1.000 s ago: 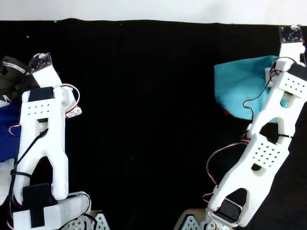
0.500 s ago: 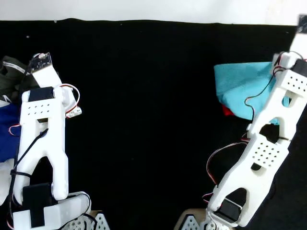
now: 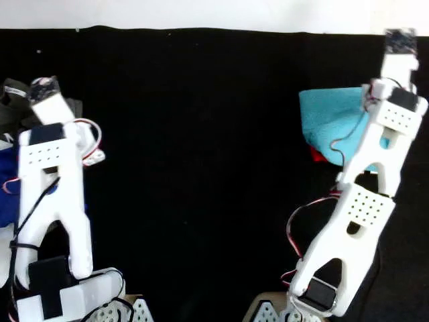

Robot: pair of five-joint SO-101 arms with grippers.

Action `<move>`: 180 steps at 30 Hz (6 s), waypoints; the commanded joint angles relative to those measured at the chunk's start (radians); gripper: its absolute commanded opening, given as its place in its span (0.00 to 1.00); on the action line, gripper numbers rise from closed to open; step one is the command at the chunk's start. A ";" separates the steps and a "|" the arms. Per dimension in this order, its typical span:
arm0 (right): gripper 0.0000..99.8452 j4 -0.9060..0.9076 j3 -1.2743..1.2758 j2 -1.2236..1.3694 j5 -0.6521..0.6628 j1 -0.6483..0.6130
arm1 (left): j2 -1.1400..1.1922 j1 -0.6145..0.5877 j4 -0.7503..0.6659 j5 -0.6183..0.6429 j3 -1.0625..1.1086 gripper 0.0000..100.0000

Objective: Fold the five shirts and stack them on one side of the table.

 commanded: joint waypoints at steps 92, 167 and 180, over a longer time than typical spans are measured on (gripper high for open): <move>0.19 0.041 2.226 -2.204 -0.075 -0.091 | -0.116 0.567 0.664 -0.104 -1.308 0.01; 0.01 0.271 1.119 -1.443 -0.014 -0.797 | -0.067 -0.162 0.586 -0.405 -0.364 0.17; 0.01 0.045 1.119 -1.419 -0.008 -0.694 | -0.251 0.225 0.721 -0.316 -0.188 0.17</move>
